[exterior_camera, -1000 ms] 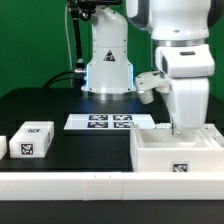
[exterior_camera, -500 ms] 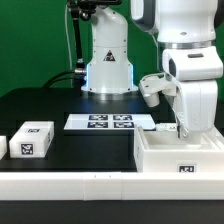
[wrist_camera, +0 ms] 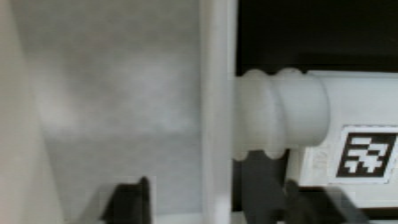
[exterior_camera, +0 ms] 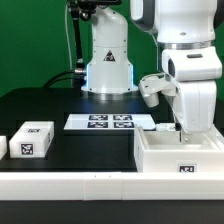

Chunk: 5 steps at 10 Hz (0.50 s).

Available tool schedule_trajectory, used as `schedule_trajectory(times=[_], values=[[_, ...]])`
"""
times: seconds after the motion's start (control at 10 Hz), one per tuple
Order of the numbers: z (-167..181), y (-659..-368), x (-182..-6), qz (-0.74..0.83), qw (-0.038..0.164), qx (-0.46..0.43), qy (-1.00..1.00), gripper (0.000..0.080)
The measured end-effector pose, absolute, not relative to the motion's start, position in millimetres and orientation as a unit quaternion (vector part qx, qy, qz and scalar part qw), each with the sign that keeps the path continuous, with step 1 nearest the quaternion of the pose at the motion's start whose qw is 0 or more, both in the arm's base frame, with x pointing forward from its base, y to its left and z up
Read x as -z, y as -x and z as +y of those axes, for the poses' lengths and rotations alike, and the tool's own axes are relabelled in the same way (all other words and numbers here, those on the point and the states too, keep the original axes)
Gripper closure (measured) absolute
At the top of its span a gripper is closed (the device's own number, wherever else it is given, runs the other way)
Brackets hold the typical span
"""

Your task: Assemble cabinet

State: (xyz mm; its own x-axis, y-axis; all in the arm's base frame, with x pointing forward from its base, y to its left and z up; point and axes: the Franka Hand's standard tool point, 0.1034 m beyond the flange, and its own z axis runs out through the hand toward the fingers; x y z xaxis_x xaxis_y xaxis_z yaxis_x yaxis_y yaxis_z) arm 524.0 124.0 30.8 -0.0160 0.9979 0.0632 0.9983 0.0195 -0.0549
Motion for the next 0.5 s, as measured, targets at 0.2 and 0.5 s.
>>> schedule_trajectory(times=[0.2, 0.5], values=[[123.7, -524.1, -30.8, -0.713, 0.042, 0.003, 0.7, 0.0182], [123.3, -524.2, -30.7, -0.712, 0.042, 0.002, 0.701, 0.0155]])
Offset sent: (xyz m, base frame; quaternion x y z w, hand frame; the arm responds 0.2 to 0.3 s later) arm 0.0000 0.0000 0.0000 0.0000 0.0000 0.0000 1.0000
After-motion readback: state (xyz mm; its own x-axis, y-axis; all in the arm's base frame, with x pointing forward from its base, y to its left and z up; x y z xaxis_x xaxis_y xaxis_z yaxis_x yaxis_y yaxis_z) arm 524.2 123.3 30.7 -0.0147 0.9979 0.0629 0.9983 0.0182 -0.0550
